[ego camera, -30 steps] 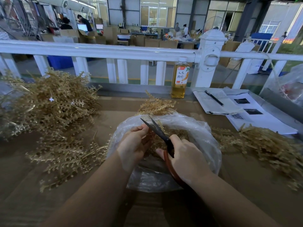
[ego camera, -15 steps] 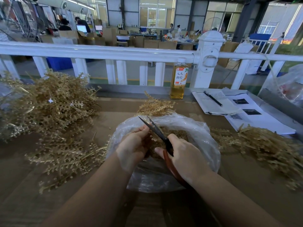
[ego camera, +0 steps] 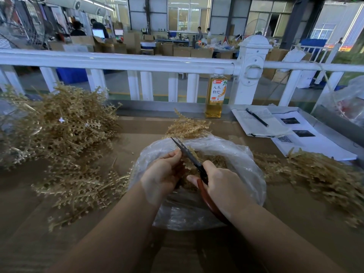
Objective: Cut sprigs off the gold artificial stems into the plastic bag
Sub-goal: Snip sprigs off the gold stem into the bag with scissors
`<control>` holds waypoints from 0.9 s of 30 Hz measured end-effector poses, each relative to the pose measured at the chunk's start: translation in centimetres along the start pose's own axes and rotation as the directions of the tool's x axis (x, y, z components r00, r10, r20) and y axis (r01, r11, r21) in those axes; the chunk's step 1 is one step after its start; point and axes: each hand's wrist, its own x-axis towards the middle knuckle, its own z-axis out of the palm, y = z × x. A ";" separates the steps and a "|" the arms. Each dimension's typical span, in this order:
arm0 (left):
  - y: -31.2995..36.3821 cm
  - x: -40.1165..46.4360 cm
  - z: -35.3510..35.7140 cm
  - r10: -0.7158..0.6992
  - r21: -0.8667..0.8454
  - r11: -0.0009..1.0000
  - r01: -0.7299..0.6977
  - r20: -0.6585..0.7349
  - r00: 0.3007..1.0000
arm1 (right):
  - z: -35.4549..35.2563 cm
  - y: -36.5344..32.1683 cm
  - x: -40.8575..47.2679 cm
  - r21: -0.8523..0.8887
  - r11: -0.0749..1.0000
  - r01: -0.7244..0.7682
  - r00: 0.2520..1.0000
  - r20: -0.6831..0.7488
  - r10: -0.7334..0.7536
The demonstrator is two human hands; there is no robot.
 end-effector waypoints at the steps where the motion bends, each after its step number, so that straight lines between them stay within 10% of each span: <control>1: 0.0 0.0 0.0 0.001 0.000 1.000 -0.001 -0.001 1.000 | -0.1 0.0 0.0 -0.005 1.000 0.000 1.000 0.000 0.000; 27: -0.2 0.0 0.4 0.022 0.049 0.999 -0.023 0.014 1.000 | -0.5 -0.4 0.0 0.063 0.997 -0.050 0.999 -0.009 0.051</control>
